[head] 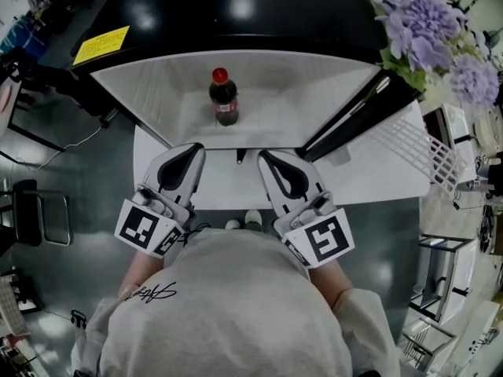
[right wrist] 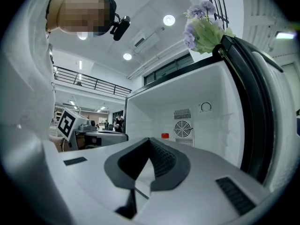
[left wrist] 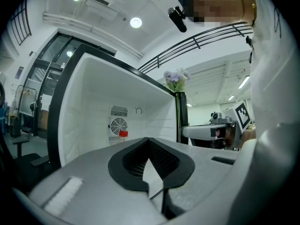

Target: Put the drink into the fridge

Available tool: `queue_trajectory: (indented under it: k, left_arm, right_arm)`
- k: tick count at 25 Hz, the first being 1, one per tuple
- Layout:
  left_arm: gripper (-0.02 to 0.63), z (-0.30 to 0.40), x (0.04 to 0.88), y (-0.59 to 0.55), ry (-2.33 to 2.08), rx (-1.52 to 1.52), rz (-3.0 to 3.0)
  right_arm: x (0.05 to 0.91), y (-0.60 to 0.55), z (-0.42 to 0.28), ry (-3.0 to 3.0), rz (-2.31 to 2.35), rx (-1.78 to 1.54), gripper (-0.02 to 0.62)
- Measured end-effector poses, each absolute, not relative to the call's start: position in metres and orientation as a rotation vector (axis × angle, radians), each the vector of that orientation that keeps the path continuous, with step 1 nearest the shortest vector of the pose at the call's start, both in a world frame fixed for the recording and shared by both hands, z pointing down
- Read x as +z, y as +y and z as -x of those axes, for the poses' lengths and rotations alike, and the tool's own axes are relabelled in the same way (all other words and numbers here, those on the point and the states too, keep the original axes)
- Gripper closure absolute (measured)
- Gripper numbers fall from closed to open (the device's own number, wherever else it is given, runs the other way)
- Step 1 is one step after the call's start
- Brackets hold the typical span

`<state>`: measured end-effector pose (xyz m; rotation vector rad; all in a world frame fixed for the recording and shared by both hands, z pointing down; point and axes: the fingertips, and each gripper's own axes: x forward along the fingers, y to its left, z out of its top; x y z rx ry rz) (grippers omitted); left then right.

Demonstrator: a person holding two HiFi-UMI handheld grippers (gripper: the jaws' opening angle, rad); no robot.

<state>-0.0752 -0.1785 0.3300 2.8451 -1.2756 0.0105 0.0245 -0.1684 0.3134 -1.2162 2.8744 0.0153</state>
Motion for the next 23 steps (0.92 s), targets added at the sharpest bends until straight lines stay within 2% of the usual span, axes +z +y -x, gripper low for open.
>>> queue_trajectory:
  k: [23]
  left_arm:
    - [0.603,0.0758,0.331,-0.1739,-1.27,0.002,-2.842]
  right_arm:
    - [0.3145,-0.1645,-0.0253,2.87,1.23,0.016,0.583]
